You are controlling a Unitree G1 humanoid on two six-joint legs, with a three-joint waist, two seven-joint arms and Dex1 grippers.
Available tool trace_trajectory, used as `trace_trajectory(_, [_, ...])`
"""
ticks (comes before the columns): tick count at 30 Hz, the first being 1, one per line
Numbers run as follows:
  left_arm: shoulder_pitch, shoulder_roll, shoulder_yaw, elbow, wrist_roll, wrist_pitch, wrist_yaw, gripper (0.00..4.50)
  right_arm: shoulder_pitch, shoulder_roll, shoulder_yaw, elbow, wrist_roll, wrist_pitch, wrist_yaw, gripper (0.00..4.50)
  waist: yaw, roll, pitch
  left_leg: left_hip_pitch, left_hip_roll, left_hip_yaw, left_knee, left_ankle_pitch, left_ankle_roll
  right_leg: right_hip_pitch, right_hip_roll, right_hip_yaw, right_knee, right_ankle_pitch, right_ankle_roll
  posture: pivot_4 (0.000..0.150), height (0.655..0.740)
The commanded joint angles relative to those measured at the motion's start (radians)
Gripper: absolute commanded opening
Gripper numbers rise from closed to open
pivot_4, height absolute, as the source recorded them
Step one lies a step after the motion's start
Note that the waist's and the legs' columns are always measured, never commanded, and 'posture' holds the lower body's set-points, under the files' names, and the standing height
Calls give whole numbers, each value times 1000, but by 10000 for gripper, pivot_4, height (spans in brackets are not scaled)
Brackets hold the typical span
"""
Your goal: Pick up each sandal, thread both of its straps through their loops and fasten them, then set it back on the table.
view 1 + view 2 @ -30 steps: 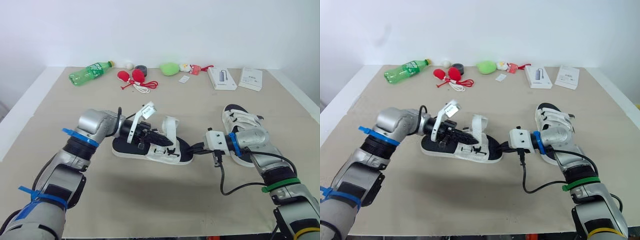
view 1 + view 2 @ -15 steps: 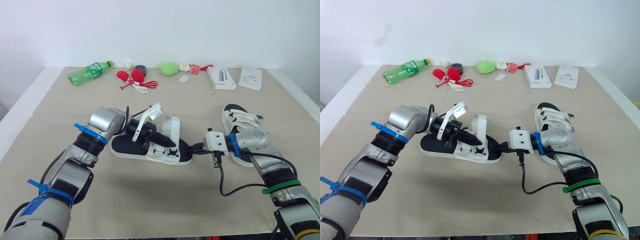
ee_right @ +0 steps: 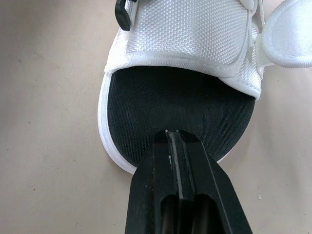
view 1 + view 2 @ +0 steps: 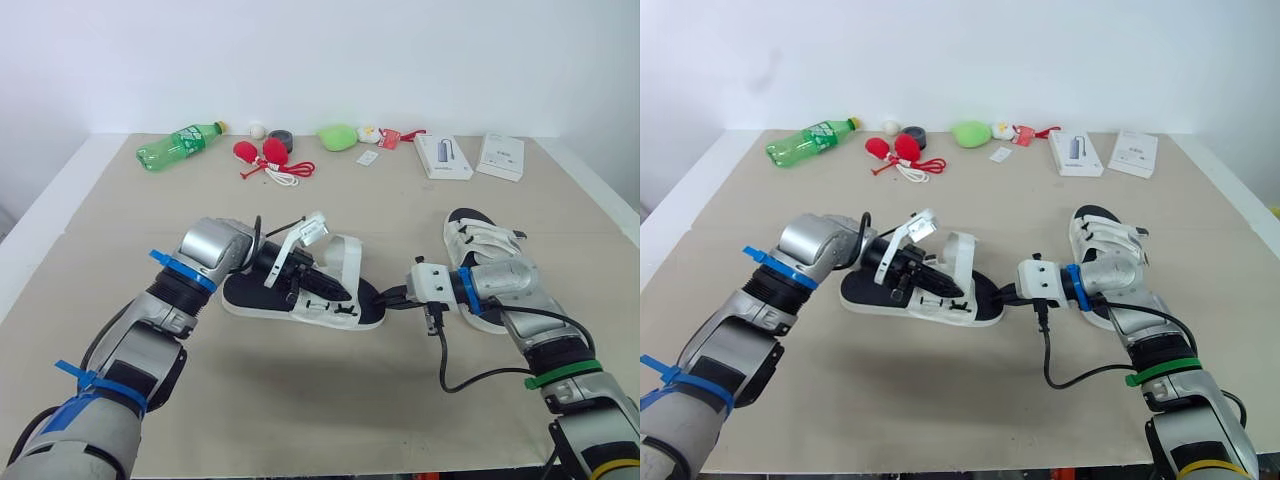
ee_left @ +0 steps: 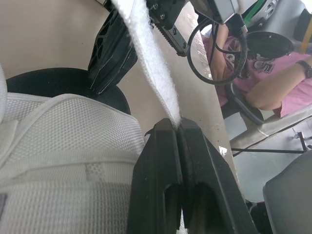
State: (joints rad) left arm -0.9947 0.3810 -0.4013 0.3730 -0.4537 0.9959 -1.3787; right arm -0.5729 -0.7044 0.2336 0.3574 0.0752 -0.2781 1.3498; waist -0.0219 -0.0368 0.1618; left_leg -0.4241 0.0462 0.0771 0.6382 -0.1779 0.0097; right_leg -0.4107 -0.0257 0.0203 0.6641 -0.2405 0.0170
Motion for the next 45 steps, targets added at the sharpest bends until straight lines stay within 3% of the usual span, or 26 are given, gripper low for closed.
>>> trace_trajectory(1, [4,-7,-13,-24,20,-11,11,621,14,-11,14,13,-26,10,4,0,0,0,0,0,0,0,0,0,0,0,0,0,0,0,0,1500,7400])
trace_trajectory(10, [-3,-22,-25,6,58,-37,15,621,10,-8,14,18,-27,11,1,0,0,0,0,0,0,0,0,0,0,0,0,0,0,0,0,1500,7400])
trace_trajectory(24, [30,16,-109,2,178,-240,-59,621,8,-8,15,27,-28,8,2,0,0,0,0,0,0,0,0,0,0,0,0,0,0,0,0,1500,7400])
trace_trajectory(32, [52,40,-124,-61,178,-228,-92,621,0,-5,16,37,-29,4,2,0,-1,0,0,0,1,0,0,0,0,0,0,0,0,-1,-1,1500,7400])
trace_trajectory(36, [52,47,-109,-89,150,-208,-108,9870,-4,-4,16,42,-30,1,3,0,-1,0,0,1,1,0,-1,0,0,0,1,0,0,-1,-1,1500,7400])
trace_trajectory(39, [43,44,-71,-97,124,-220,-121,20656,-7,-5,16,46,-30,-1,4,0,-1,0,0,1,1,0,-1,0,0,0,1,0,0,-1,-2,1500,7400])
trace_trajectory(45, [-4,55,-18,-50,102,-230,-159,20656,-11,-5,17,53,-30,-4,6,0,-1,0,0,1,0,0,-1,0,0,0,0,0,0,-1,-1,1500,7400])
